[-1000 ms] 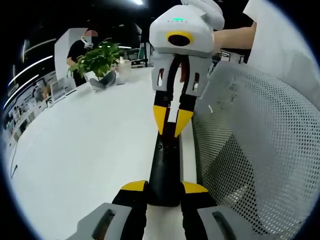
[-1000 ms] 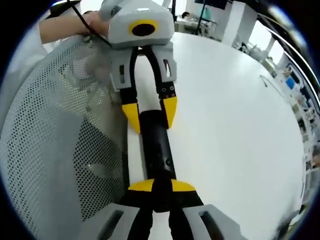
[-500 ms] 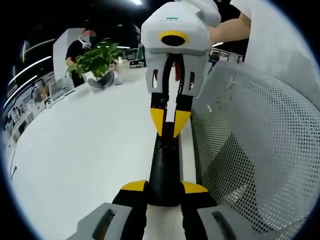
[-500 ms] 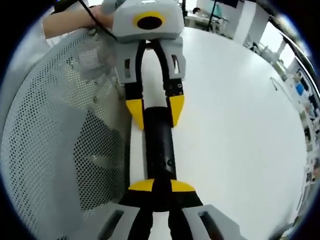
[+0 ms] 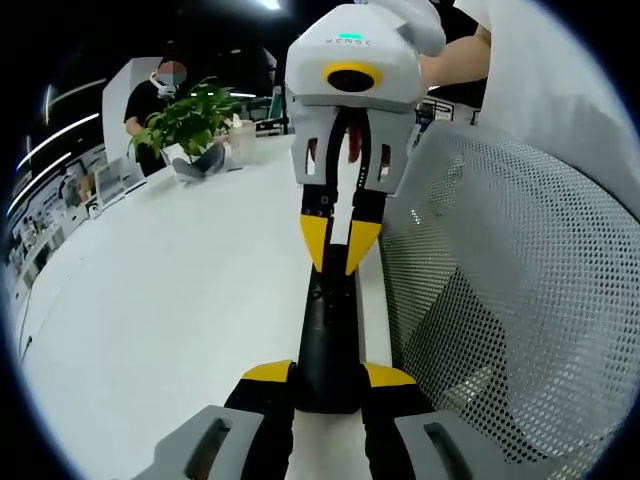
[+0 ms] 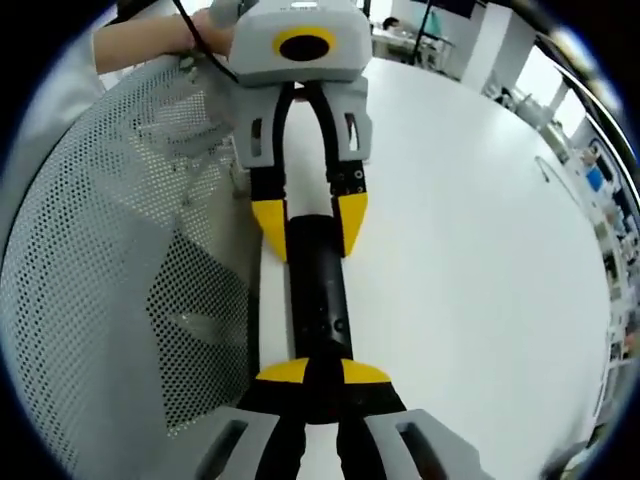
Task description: Press the specified remote control buttons in sequence, fully releasing each button before pressing the next.
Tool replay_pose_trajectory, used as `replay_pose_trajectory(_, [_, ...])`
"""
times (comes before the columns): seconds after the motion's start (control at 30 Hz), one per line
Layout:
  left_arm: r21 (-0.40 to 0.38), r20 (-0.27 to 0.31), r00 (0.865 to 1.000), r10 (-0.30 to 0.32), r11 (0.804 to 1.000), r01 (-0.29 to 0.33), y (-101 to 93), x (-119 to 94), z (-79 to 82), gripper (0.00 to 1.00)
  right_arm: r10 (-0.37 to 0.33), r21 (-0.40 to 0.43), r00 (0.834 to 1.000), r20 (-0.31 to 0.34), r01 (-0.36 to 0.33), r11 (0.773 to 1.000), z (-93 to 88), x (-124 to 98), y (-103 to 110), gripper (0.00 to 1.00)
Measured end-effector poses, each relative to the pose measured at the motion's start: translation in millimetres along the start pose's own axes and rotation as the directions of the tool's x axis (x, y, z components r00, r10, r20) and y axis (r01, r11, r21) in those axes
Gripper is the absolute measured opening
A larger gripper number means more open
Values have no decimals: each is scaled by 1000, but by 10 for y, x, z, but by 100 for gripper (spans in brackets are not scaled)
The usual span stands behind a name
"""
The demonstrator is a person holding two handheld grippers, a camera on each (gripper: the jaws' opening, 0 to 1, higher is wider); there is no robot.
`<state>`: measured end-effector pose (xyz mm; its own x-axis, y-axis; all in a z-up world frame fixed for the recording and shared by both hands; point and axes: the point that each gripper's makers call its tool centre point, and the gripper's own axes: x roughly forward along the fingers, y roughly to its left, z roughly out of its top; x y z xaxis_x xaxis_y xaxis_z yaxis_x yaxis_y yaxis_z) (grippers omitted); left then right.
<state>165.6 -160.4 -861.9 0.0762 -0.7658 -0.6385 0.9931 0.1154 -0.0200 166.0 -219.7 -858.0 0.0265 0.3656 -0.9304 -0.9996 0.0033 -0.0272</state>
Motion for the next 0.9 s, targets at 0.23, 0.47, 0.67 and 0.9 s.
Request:
replay_pose_trajectory(0.23, [-2,3,1000,3,1000,-3,3,1,-2,25,-10,33,999,42,9,999,-6,-9,-4,7])
replay_pose_trajectory(0.47, [-6,5,1000,7,1000,-7,3,1,0,25,-17,15,999,38,17,1000,-25,-17,1,6])
replay_pose_trajectory(0.67, [-8,6,1000,8,1000,-8,2,0,-4,25,-24,16,999,40,23,1000,-23,-15,4,6])
replay_pose_trajectory(0.9, [-6,6,1000,5,1000,-5,1,-1,-2,25,-21,-18,1000,5,21,1000,-9,7,9,5])
